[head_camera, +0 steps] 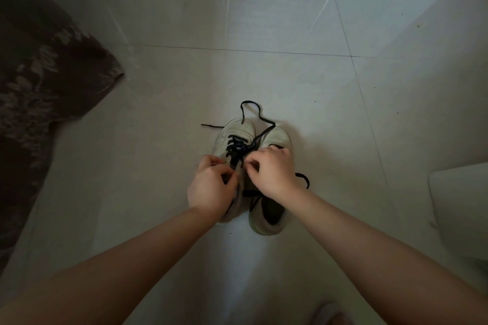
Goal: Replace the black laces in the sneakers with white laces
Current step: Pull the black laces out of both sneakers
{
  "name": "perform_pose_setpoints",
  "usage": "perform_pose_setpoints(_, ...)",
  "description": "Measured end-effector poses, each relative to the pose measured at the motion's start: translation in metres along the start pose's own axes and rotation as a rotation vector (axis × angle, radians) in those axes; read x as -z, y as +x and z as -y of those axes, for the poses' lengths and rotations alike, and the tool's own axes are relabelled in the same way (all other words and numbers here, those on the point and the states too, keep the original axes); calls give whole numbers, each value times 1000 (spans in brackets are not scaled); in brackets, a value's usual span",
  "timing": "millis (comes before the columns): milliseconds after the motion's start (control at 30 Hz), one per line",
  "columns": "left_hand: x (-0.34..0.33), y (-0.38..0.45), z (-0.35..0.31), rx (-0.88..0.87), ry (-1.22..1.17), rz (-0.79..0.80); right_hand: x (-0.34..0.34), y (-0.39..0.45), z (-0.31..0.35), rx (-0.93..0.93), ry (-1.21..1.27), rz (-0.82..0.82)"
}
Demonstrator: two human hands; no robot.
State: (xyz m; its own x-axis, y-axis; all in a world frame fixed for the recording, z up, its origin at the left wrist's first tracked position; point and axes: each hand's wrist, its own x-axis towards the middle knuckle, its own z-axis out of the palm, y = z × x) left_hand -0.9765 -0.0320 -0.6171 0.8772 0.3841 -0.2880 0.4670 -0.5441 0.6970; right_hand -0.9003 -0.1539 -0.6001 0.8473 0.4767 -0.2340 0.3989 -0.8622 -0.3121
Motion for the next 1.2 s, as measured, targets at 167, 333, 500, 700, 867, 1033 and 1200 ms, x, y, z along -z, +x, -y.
perform_pose_setpoints(167, 1, 1, 0, -8, 7, 8, -4, 0, 6, 1, -18, -71)
perform_pose_setpoints(333, 1, 5, 2, -6, 25, 21, 1, 2, 7, 14, -46, -138)
perform_pose_setpoints(500, 4, 7, 1, -2, 41, 37, 35, 18, -23, -227, 32, -385)
perform_pose_setpoints(700, 1, 4, -1, 3, 11, 10, 15, -1, -12, -79, -36, -202)
perform_pose_setpoints(867, 0, 3, -3, 15, 3, 23, -3, -4, 1, -57, -74, -5)
perform_pose_setpoints(1033, -2, 6, 1, 7, 13, 49, -8, 2, 7, -136, 57, -77)
perform_pose_setpoints(1200, -1, 6, 0, 0, 34, 57, -4, 5, 5, -186, 69, -103)
